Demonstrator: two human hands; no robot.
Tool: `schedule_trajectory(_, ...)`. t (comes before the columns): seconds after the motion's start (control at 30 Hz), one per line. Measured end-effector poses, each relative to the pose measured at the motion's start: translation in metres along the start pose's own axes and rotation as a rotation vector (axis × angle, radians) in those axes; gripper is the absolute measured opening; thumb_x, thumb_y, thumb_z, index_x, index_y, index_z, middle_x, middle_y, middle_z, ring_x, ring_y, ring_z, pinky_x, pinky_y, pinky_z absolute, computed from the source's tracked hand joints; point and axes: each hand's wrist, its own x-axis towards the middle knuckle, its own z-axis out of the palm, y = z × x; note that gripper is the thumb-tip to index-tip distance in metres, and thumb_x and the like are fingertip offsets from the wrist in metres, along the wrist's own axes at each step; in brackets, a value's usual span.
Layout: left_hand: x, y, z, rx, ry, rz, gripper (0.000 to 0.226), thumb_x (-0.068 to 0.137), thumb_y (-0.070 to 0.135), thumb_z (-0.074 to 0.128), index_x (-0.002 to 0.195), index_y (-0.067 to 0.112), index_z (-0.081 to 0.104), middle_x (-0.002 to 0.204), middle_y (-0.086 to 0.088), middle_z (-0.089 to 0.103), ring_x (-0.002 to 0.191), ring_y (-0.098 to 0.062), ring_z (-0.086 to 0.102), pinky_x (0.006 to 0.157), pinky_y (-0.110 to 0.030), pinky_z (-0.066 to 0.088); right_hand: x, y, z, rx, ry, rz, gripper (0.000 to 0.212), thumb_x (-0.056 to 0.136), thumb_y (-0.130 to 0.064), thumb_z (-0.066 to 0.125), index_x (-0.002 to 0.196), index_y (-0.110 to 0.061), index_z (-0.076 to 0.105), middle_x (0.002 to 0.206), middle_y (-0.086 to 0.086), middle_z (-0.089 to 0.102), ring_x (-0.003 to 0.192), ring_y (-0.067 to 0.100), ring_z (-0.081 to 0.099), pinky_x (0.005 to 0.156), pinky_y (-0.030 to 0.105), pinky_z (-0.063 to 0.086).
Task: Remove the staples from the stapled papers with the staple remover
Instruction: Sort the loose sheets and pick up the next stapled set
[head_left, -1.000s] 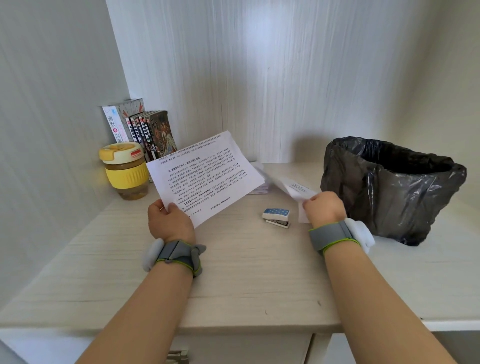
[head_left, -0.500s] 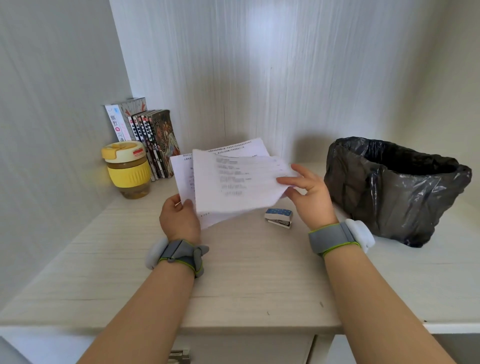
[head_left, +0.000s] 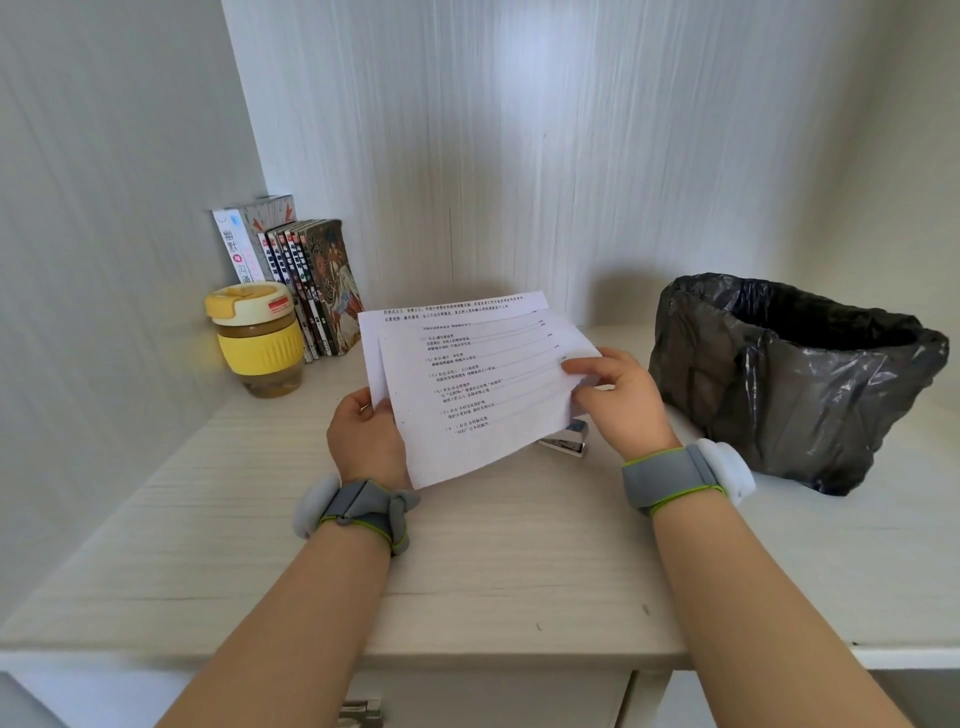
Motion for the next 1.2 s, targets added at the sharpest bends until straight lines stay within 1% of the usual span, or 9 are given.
schedule_trajectory(0.17, 0.001, -0.001, 0.0, -0.004, 0.005, 0.028, 0.019, 0.087, 0.009, 0.054, 0.105, 0.01, 0.061, 0.09, -0.004, 0.062, 0.082, -0.02, 0.056, 0.072, -0.027, 0.043, 0.0, 0.0, -0.002, -0.019, -0.001, 0.019, 0.03, 0.08, 0.004, 0.052, 0.101, -0.008, 0.07, 0.12, 0.008, 0.05, 0.098, 0.011, 0.046, 0.076, 0.008, 0.03)
schedule_trajectory(0.27, 0.003, -0.003, 0.0, -0.013, -0.012, 0.029, 0.016, 0.086, 0.009, 0.055, 0.101, 0.013, 0.061, 0.089, -0.004, 0.063, 0.081, -0.019, 0.057, 0.074, -0.029, 0.046, -0.001, 0.0, -0.003, -0.041, 0.031, 0.016, 0.035, 0.08, 0.006, 0.049, 0.107, -0.008, 0.067, 0.119, 0.009, 0.054, 0.103, 0.016, 0.05, 0.082, 0.011, 0.033)
schedule_trajectory(0.33, 0.005, -0.004, 0.0, -0.012, -0.031, 0.041, 0.013, 0.086, 0.008, 0.055, 0.095, 0.015, 0.06, 0.088, -0.006, 0.064, 0.081, -0.02, 0.057, 0.078, -0.031, 0.049, 0.0, -0.002, -0.006, -0.002, 0.091, 0.023, 0.044, 0.079, 0.009, 0.048, 0.116, -0.009, 0.062, 0.117, 0.009, 0.057, 0.096, 0.017, 0.049, 0.09, 0.021, 0.04)
schedule_trajectory(0.47, 0.005, -0.007, 0.001, -0.094, -0.11, 0.032, 0.012, 0.084, 0.007, 0.058, 0.08, 0.018, 0.062, 0.062, 0.014, 0.067, 0.056, -0.002, 0.06, 0.052, -0.016, 0.049, 0.003, -0.002, -0.01, 0.098, 0.172, 0.07, 0.054, 0.081, 0.007, 0.051, 0.133, -0.007, 0.044, 0.1, 0.006, 0.052, 0.086, 0.018, 0.047, 0.067, 0.016, 0.036)
schedule_trajectory(0.53, 0.005, -0.007, 0.002, -0.15, -0.144, 0.019, 0.019, 0.084, 0.008, 0.06, 0.075, 0.025, 0.061, 0.052, 0.019, 0.065, 0.046, 0.005, 0.058, 0.045, -0.011, 0.047, 0.004, -0.001, -0.009, 0.126, 0.185, 0.081, 0.052, 0.082, 0.005, 0.054, 0.133, -0.004, 0.043, 0.098, 0.006, 0.052, 0.087, 0.018, 0.049, 0.07, 0.016, 0.036)
schedule_trajectory(0.63, 0.006, -0.008, 0.001, -0.186, -0.171, 0.027, 0.023, 0.085, 0.005, 0.059, 0.075, 0.026, 0.061, 0.052, 0.022, 0.065, 0.046, 0.008, 0.057, 0.046, -0.009, 0.047, 0.003, -0.003, -0.009, 0.194, 0.21, 0.085, 0.037, 0.081, 0.001, 0.059, 0.119, -0.001, 0.055, 0.094, 0.009, 0.058, 0.085, 0.017, 0.053, 0.076, 0.025, 0.043)
schedule_trajectory(0.77, 0.006, -0.009, 0.002, -0.218, -0.211, 0.034, 0.026, 0.084, 0.004, 0.06, 0.075, 0.028, 0.065, 0.058, 0.021, 0.068, 0.053, 0.007, 0.061, 0.05, -0.01, 0.049, 0.003, -0.001, -0.011, 0.246, 0.241, 0.119, 0.008, 0.079, -0.005, 0.063, 0.086, -0.008, 0.06, 0.076, 0.001, 0.059, 0.064, 0.011, 0.05, 0.058, 0.018, 0.041)
schedule_trajectory(0.93, 0.008, -0.011, 0.002, -0.268, -0.237, 0.012, 0.026, 0.082, 0.001, 0.061, 0.08, 0.026, 0.067, 0.062, 0.018, 0.07, 0.057, 0.003, 0.065, 0.055, -0.013, 0.053, 0.004, 0.0, -0.014, 0.28, 0.298, 0.219, 0.028, 0.075, -0.006, 0.065, 0.056, -0.019, 0.05, 0.059, -0.005, 0.05, 0.055, 0.008, 0.043, 0.05, 0.02, 0.035)
schedule_trajectory(1.2, 0.008, -0.012, 0.005, -0.307, -0.275, -0.008, 0.029, 0.086, -0.004, 0.051, 0.097, 0.019, 0.065, 0.059, 0.014, 0.07, 0.053, -0.002, 0.065, 0.048, -0.017, 0.053, 0.003, -0.004, -0.018, 0.421, 0.289, 0.33, 0.026, 0.074, -0.004, 0.066, 0.057, -0.016, 0.051, 0.06, -0.002, 0.05, 0.055, 0.011, 0.043, 0.051, 0.023, 0.034)
